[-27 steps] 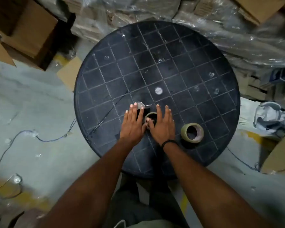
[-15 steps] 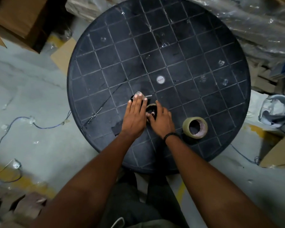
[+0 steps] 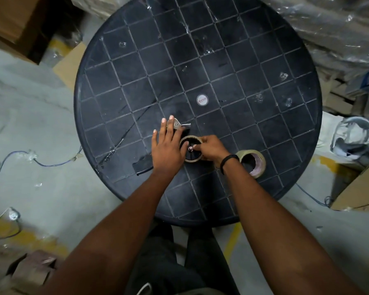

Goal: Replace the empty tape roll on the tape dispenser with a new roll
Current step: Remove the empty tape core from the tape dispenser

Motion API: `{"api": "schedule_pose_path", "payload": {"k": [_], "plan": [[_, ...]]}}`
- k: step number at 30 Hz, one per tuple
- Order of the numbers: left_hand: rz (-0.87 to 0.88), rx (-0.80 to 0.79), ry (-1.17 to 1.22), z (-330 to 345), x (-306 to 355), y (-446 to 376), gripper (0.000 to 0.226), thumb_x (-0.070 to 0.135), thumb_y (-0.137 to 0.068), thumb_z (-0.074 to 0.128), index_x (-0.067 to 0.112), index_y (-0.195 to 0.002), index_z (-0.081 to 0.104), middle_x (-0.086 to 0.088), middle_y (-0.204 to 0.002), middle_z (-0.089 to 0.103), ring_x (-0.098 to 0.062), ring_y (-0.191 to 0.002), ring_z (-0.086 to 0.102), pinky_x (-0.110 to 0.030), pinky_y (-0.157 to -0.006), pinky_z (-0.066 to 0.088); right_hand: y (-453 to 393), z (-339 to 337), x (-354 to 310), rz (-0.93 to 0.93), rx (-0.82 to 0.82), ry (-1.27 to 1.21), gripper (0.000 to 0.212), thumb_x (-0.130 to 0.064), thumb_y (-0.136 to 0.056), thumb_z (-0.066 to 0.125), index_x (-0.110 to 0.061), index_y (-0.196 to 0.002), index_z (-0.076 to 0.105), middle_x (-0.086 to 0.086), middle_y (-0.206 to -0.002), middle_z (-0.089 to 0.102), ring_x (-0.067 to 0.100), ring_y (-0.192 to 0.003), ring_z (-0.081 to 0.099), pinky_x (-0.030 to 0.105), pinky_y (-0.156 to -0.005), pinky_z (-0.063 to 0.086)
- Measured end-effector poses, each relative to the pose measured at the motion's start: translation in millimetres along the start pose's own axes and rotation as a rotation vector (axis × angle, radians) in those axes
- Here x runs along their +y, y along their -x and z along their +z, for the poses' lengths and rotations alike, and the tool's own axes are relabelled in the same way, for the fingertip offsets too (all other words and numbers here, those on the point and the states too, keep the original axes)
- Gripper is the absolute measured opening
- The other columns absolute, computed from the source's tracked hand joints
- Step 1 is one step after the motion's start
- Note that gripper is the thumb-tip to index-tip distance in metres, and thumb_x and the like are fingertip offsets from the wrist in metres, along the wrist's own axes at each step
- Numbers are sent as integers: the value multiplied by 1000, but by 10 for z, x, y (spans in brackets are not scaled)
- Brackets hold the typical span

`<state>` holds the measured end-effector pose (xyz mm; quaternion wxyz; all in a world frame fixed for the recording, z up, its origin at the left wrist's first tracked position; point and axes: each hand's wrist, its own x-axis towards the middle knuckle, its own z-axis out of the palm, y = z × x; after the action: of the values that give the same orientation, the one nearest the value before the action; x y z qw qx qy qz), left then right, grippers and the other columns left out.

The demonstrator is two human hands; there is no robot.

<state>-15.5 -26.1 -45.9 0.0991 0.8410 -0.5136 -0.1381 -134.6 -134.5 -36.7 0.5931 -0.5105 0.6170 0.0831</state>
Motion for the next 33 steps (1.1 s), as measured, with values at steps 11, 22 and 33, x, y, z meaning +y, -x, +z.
{"api": "schedule_pose_path", "payload": {"k": [11,22,33], "plan": [[-77,-2,61,21,75,-30,23,44,-90,62,23,-91,72,4,-173,18,-24,-161,12,-57,-124,22,-128,8,-152,63,102,324,12,-22,-70,76,-12,-77,77,4,-82,76,21,-85,72,25,-68,53],[-171,47,114,25,153,-27,12,30,-86,60,23,-94,66,11,-171,22,-18,-160,13,-50,-123,24,123,158,-31,-100,302,153,43,-20,-76,77,-14,-116,65,9,-106,72,25,-100,67,35,-91,54],[-268,55,101,25,174,-28,36,31,-89,57,39,-122,69,2,-173,18,-26,-161,11,-54,-115,30,225,456,89,144,315,-448,28,-36,-76,75,-17,-60,63,5,-67,70,25,-68,67,40,-70,58]]}}
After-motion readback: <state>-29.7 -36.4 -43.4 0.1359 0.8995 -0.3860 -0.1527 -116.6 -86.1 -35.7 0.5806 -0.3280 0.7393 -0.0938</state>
